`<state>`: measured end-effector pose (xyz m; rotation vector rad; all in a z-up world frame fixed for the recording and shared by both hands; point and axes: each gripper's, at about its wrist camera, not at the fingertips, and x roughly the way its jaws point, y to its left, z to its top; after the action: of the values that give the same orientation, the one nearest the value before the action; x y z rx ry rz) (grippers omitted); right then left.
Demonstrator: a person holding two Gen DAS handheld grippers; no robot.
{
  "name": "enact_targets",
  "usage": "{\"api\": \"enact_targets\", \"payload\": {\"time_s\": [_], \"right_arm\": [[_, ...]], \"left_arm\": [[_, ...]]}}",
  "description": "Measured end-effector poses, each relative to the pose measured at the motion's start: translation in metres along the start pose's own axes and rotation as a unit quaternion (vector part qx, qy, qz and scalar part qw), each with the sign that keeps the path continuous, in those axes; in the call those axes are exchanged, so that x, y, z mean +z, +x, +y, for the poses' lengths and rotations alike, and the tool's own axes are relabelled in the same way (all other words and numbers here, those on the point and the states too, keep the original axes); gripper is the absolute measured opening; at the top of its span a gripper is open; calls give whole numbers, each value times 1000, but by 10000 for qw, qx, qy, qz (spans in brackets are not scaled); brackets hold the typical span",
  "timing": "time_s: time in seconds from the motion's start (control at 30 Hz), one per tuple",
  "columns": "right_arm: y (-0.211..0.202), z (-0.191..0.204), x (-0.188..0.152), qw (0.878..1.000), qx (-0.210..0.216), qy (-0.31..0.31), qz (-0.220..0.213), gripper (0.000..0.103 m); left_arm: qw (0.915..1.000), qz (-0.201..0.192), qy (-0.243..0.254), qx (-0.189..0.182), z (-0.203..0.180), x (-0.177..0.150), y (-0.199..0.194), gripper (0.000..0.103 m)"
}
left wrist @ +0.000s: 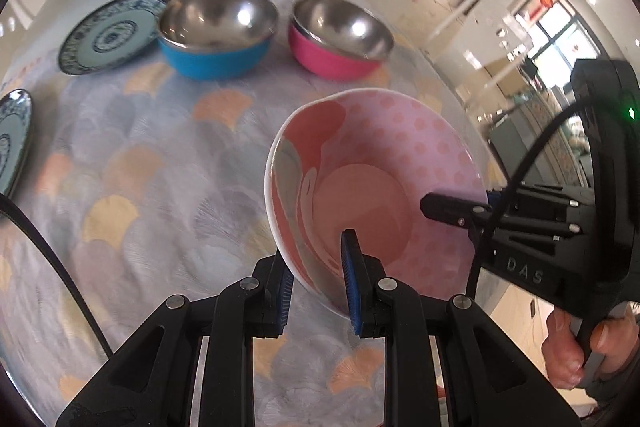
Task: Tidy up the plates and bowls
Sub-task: 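Lift the pink cartoon bowl with both grippers and carry it across the cloth, then lower the pink bowl, open both grippers and move toward the blue steel bowl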
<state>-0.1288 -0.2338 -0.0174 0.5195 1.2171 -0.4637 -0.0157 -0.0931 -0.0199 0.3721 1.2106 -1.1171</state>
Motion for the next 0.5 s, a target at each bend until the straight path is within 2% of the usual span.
{"api": "enact_targets", "payload": {"time_s": [0.2, 0.5], "right_arm": [[9, -16, -10, 9996, -93, 173, 206, 19], [16, -31, -20, 9982, 47, 495, 337, 19]], "left_arm": [[9992, 288, 217, -146, -11, -7, 16, 21], [9979, 434, 402, -277, -15, -10, 21, 23]]}}
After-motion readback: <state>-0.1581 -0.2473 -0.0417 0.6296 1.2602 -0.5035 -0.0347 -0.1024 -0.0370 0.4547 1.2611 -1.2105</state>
